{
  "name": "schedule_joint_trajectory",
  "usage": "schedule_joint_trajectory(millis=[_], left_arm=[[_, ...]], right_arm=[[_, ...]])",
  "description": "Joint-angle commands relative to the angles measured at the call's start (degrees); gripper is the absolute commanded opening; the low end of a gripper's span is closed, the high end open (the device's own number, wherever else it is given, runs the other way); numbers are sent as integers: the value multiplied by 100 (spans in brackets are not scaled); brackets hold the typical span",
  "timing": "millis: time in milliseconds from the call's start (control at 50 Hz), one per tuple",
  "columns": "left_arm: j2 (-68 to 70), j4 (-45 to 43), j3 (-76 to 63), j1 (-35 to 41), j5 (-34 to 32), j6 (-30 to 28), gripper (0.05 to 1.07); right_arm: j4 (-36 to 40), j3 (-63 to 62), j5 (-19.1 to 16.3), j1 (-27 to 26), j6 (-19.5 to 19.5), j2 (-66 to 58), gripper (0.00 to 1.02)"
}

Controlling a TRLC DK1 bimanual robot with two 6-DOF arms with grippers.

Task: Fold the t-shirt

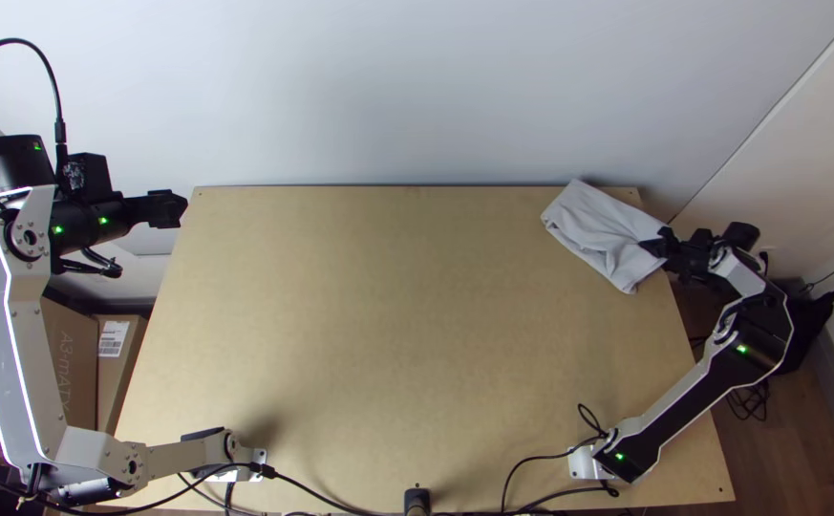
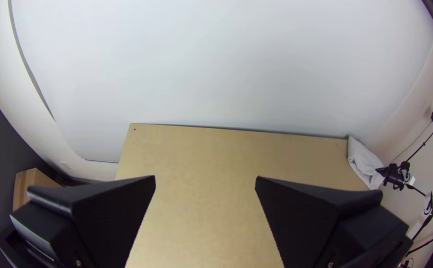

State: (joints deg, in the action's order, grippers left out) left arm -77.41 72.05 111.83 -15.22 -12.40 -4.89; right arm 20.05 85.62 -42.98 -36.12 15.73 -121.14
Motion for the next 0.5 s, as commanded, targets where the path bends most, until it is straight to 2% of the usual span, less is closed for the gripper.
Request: schedule_joint_trajectory(millis=[0,20,40,100,200,360,420,480], left_arm=[[-29,-68,-39,90,-52,146,102],[-29,-77,-39,116,-52,155,102],[-29,-77,-39,134,-52,172,102],[-20,-86,-39,186,-52,216,102],[-20,-139,-39,274,-52,260,102],[-20,-235,-3,380,-52,392,103],[-11,-253,-3,371,-52,445,103],[-11,-288,-3,353,-52,515,103]], right_arm=[[104,367,-44,-282,-193,-147,84],[122,420,-44,-308,-210,-138,102],[130,473,-17,-334,-228,-138,99],[139,648,150,-378,-272,-59,99],[139,991,633,-431,-412,38,99],[104,1220,1565,-475,-1036,390,99],[-45,1114,2048,-457,-1344,776,99],[-371,947,2198,-422,-1485,1312,99]])
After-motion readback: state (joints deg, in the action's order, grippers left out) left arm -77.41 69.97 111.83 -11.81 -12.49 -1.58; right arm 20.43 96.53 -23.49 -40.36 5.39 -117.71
